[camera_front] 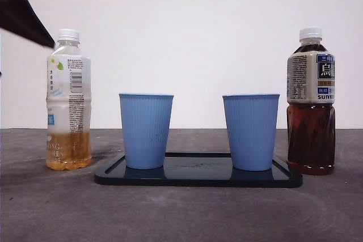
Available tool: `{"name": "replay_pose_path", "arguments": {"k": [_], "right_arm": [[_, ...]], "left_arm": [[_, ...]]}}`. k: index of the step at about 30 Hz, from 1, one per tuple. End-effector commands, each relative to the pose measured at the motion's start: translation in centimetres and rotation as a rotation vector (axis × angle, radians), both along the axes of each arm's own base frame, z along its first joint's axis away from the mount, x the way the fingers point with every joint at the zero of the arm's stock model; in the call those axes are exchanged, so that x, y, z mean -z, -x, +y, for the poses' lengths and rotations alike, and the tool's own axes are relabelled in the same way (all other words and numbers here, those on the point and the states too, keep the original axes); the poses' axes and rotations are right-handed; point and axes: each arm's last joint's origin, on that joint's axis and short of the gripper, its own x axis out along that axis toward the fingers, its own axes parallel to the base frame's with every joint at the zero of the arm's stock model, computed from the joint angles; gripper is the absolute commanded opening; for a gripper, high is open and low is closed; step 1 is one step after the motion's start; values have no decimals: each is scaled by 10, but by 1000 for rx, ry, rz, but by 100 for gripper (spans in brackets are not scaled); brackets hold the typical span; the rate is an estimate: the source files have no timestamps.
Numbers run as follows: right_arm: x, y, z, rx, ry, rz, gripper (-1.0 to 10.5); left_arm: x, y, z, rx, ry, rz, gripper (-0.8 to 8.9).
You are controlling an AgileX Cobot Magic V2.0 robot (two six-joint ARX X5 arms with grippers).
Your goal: Pour the drink into the cup
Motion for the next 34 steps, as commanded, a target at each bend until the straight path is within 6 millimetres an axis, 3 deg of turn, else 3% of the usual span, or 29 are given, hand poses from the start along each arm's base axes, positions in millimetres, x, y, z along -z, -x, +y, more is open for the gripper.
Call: {"name": "replay_pose_path", "arguments": {"k": [1, 16, 34], "right_arm": [[-4, 1, 0, -4, 0, -22, 371], [-6, 3, 0, -4, -4, -43, 371], [-6, 3, 0, -9, 12, -61, 371]], "left_arm": [[8, -10, -6, 7, -96, -10, 626], [41, -56, -25, 20, -208, -53, 626], [77, -86, -33, 25, -244, -99, 624]]}}
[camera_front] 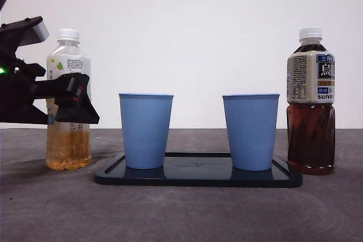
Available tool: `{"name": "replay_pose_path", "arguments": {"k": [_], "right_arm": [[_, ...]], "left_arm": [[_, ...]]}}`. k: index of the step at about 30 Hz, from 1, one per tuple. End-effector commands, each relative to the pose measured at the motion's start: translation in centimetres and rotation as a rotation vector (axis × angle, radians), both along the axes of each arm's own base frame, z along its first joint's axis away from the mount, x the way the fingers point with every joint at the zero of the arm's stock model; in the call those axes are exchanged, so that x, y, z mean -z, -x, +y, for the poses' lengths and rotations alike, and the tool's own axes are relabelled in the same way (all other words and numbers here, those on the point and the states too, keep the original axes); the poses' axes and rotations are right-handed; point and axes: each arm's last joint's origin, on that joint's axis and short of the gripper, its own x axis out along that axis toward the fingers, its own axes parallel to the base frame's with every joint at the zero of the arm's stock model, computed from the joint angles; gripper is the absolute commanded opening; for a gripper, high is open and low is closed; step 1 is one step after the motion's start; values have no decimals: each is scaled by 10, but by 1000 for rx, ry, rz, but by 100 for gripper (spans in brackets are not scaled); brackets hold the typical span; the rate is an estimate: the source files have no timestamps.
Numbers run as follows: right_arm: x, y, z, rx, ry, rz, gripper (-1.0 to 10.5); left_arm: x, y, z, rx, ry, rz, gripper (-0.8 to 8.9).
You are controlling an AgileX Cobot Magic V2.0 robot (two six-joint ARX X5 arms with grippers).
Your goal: Pour the drink into the cup
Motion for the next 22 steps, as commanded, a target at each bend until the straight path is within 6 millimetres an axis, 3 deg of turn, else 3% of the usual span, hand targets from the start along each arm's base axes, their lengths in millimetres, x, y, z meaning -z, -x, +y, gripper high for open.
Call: {"name": "replay_pose_path", "arguments": {"k": [1, 9, 13, 16, 22], "right_arm": [[-4, 1, 0, -5, 3, -29, 371], [-4, 1, 0, -8, 18, -46, 371], [-4, 1, 0, -9, 22, -50, 371], [-4, 1, 0, -9, 24, -53, 371], [-4, 1, 0, -11, 31, -60, 370]], "left_arm": [[7, -3, -1, 2, -14, 4, 623], [19, -12, 0, -28, -30, -20, 610], [22, -15, -1, -28, -22, -44, 520], [24, -16, -1, -28, -21, -48, 512], [23, -18, 1, -42, -17, -68, 332]]}}
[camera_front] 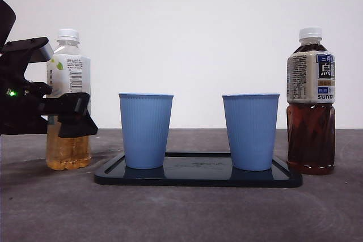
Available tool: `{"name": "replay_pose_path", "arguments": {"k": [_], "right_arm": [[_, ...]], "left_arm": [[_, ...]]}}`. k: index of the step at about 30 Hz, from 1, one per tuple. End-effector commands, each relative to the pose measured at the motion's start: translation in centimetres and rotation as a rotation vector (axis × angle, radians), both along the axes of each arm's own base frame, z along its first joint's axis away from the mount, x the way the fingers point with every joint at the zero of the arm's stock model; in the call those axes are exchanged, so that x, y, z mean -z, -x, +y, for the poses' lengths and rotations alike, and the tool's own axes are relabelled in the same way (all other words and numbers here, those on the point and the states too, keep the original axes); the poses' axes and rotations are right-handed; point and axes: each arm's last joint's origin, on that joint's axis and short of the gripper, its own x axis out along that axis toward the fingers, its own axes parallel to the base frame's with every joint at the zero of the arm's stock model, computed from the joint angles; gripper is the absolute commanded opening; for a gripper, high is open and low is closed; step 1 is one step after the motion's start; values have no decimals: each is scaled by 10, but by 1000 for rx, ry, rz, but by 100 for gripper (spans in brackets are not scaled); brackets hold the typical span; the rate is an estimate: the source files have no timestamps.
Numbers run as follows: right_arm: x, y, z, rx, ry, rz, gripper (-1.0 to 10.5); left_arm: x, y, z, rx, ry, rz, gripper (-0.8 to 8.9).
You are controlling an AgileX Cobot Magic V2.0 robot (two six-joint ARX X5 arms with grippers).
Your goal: Pour the drink into the cup
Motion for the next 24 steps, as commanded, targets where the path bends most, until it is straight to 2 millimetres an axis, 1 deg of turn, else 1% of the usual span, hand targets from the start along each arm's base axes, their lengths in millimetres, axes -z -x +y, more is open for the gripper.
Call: {"name": "replay_pose_path", "arguments": {"k": [1, 3, 6, 9, 10, 18, 24], "right_arm": [[-4, 1, 0, -5, 10, -36, 370], [-4, 1, 0, -6, 11, -36, 370], [-4, 1, 0, -6, 16, -40, 370], [-3, 0, 0, 2, 21, -36, 370], [-3, 0, 0, 1, 22, -34, 370], [-3, 1, 0, 4, 24, -31, 370], [-3, 0, 0, 4, 24, -31, 370]], "left_arm": [[2, -2, 1, -5, -12, -17, 323], [1, -3, 2, -10, -10, -24, 300], [0, -3, 3, -14, -8, -28, 297], [0, -3, 3, -15, -7, -32, 241], [0, -3, 3, -15, -7, -33, 235], [-7, -2, 3, -8, -21, -64, 213], [-21, 3, 5, 10, -78, -68, 214]]}}
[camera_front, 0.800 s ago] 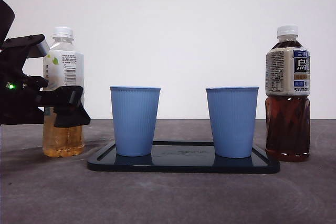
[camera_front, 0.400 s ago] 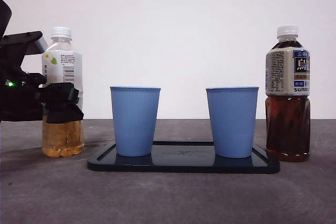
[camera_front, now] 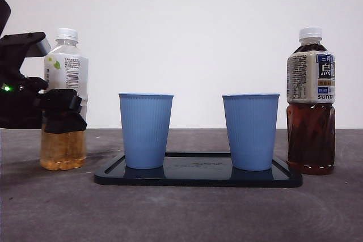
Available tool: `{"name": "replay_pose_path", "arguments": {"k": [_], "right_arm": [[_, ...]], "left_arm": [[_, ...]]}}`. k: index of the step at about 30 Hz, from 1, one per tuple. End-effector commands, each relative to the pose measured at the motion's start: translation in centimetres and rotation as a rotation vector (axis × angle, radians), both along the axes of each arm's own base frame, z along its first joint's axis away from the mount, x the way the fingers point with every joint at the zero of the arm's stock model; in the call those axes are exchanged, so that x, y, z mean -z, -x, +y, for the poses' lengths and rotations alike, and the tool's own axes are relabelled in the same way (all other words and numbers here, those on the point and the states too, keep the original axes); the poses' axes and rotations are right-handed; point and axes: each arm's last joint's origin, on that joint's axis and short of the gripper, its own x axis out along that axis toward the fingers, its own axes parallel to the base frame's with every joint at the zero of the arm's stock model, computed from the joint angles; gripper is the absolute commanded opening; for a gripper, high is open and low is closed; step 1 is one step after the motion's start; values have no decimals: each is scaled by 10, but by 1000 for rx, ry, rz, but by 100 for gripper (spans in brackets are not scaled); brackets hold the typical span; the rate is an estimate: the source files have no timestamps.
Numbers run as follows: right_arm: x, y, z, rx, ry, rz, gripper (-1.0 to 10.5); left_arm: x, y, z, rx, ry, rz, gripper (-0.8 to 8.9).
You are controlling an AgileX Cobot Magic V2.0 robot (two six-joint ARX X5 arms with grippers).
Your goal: Pour the drink into the cup
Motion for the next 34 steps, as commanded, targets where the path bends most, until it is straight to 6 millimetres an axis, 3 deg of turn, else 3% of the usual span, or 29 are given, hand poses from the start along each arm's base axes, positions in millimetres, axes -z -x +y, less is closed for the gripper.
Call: {"name": "replay_pose_path", "arguments": {"k": [1, 5, 11, 19, 28, 34], "right_arm": [[-4, 1, 0, -8, 5, -26, 370], [-4, 1, 0, -9, 5, -25, 370], [-4, 1, 0, -10, 5, -24, 370], [-3, 1, 0, -13, 7, -17, 370], [2, 2, 0, -32, 54, -1, 370], [3, 3, 0, -41, 68, -5, 370]], "left_arm": [[-16, 0, 0, 13, -41, -51, 215], [-38, 1, 1, 9, -113, -35, 215], [-88, 2, 3, 9, -247, -32, 215], [-142, 14, 5, 96, -516, 25, 215], [-167, 24, 0, 156, -771, 96, 215], [-165, 28, -10, 166, -984, 122, 217]]}}
